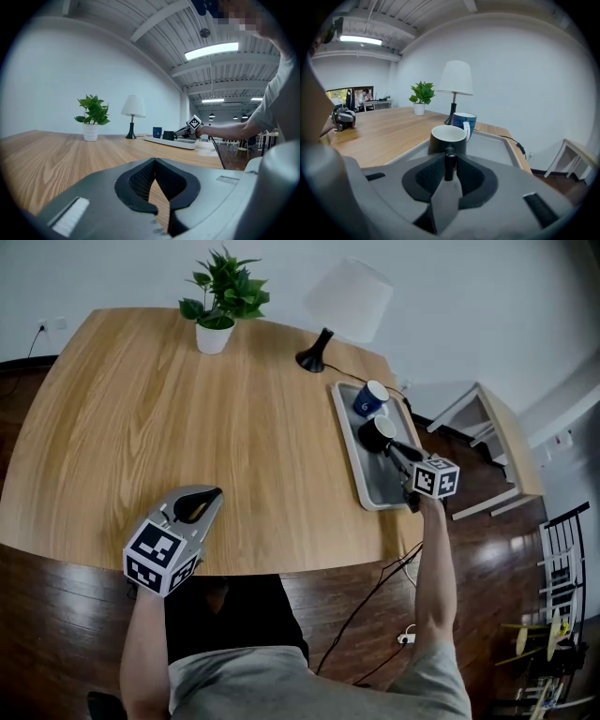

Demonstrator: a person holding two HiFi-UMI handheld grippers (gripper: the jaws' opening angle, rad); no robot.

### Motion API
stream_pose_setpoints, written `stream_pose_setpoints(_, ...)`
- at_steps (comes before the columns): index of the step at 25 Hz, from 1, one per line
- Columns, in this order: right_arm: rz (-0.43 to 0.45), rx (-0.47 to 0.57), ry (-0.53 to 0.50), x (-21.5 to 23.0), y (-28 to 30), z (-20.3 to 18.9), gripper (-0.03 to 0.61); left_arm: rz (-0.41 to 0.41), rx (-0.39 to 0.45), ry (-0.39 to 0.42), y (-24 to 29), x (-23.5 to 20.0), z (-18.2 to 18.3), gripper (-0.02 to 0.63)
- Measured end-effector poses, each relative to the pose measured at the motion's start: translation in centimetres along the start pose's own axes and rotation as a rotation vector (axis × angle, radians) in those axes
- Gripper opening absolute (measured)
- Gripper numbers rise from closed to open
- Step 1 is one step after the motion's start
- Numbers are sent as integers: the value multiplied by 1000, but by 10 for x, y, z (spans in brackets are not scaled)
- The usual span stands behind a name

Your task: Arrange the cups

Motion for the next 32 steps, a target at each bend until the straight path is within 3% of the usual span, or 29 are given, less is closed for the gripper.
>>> stream_pose_setpoints(2,-17,-19,-7,2,-3,0,102,3,2,0,0,1,1,8)
stream_pose_setpoints(5,-52,-25,9,12,-16,-1,175,7,5,0,1,4,3,9)
stream_pose_setpoints(8,-92,62,24,-1,-49,3,175,-2,0,9,5,4,5,9)
stream_pose_setpoints(10,-34,197,2,-46,-70,18,124,-7,-1,13,5,2,5,8)
stream_pose_setpoints(13,178,371,-47,-152,-72,37,120,-6,6,14,2,1,2,8)
stream_pose_setpoints(15,326,408,-83,-223,-56,37,120,-13,7,14,2,2,0,9)
stream_pose_setpoints(17,416,420,-115,-279,-41,38,120,-29,8,16,1,2,-1,9)
stream_pose_setpoints(22,488,427,-108,-348,-12,47,120,-27,8,8,-13,-2,-3,9)
stream_pose_setpoints(32,476,348,-67,-371,21,44,110,-39,1,13,3,3,-2,9)
Point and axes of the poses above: the fingertips, and each gripper's own axes: y forward along the fingers, x to its right, z out of its top, the point moved 9 cm from there along -y, backward along the fingers, and after that the axes turned 8 degrees about -x, right-handed, at the moved point
